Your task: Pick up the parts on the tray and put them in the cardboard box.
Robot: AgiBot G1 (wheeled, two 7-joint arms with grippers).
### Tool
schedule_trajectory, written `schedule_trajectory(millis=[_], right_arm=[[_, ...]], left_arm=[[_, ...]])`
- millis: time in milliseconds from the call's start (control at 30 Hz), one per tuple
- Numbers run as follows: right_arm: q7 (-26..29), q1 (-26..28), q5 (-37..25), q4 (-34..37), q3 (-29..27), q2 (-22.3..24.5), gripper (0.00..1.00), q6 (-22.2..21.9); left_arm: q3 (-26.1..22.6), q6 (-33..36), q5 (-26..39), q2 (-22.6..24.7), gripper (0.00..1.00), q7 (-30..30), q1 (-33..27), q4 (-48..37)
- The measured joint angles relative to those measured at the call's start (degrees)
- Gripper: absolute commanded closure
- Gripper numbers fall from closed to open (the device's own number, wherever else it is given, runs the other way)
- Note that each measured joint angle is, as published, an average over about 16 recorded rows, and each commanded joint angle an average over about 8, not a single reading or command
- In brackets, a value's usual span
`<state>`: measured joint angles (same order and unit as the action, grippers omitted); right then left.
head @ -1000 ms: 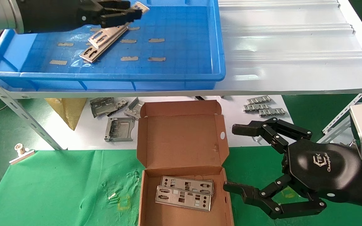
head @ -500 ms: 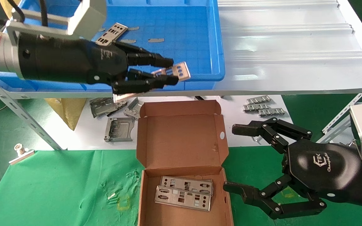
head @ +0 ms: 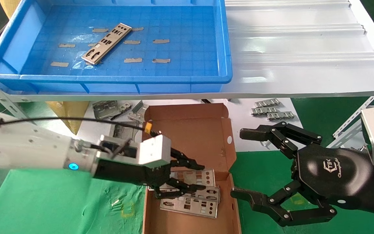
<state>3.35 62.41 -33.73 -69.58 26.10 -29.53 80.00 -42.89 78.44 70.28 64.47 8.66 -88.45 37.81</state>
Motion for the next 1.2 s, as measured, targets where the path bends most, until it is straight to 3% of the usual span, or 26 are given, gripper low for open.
schedule_trajectory(millis=[167,200,433,467,933,1200], right_arm=[[0.0,0.0,0.0,0.0,0.0,0.0,0.0,0.0],[0.0,0.0,0.0,0.0,0.0,0.0,0.0,0.0],[0.0,0.0,0.0,0.0,0.0,0.0,0.0,0.0],[0.0,0.0,0.0,0.0,0.0,0.0,0.0,0.0],[0.0,0.0,0.0,0.0,0.0,0.0,0.0,0.0],[0.0,0.0,0.0,0.0,0.0,0.0,0.0,0.0]], left_arm=[[-1.1,-6.2,2.6,2.4,1.0,3.6,4.6,1.0],[-1.3,-7.0,3.0,2.8,0.95,4.1,5.2,1.0],[-2.4,-9.6,4.9,4.9,0.1,6.5,7.0,0.0],[-2.5,-9.6,5.1,5.2,0.02,6.6,7.1,-0.2],[-4.3,-8.1,7.1,6.6,0.0,4.1,5.7,-2.1],[-3.3,-5.0,4.5,5.3,0.0,1.6,5.1,-0.1]])
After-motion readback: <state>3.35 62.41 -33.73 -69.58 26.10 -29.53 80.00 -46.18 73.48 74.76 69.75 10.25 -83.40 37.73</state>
